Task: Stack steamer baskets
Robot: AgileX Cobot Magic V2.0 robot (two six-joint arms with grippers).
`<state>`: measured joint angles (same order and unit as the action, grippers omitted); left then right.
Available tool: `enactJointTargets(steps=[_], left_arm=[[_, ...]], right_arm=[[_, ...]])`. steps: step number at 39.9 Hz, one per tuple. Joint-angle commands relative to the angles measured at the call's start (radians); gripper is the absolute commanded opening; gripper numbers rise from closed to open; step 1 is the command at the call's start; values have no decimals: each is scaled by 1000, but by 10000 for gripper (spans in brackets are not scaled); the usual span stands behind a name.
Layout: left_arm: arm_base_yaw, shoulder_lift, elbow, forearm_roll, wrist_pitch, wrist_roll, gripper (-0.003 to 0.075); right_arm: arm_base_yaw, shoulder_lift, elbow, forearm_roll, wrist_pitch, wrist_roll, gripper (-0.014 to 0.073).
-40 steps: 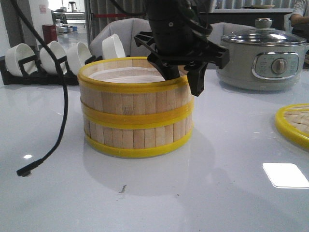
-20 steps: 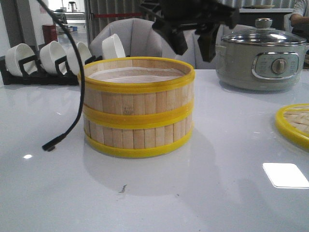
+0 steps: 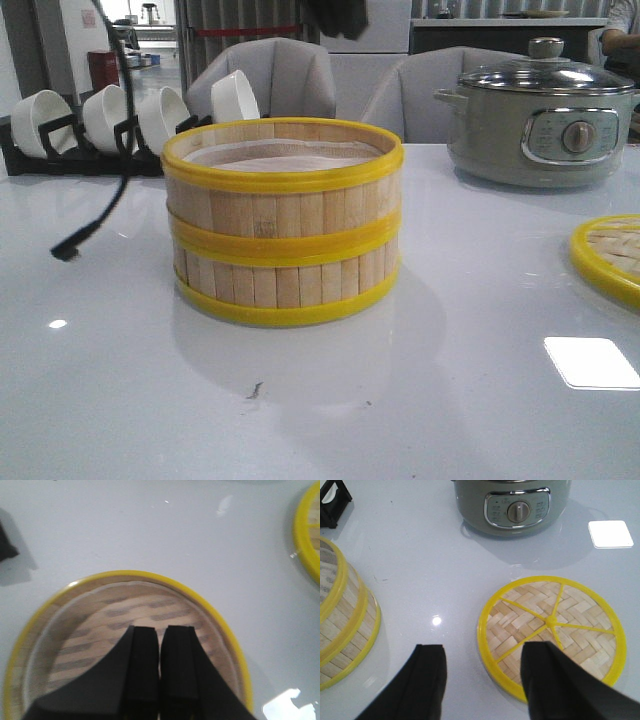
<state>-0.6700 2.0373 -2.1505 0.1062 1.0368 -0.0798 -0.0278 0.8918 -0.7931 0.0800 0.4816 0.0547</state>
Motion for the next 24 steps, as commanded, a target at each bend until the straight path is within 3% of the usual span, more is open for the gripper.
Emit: enactJointTargets(steps=[1,13,24], left_arm=[[71,-117,-36,18,-37,-21,85],[296,-272,19,18,-28,-43,85],[458,-476,249,-22,-91,-50,85]], right_arm=[[-2,-7,-39,-3,-69,-3,445],[-2,-7,-39,-3,-69,-3,445],[-2,-7,-39,-3,-69,-3,445]])
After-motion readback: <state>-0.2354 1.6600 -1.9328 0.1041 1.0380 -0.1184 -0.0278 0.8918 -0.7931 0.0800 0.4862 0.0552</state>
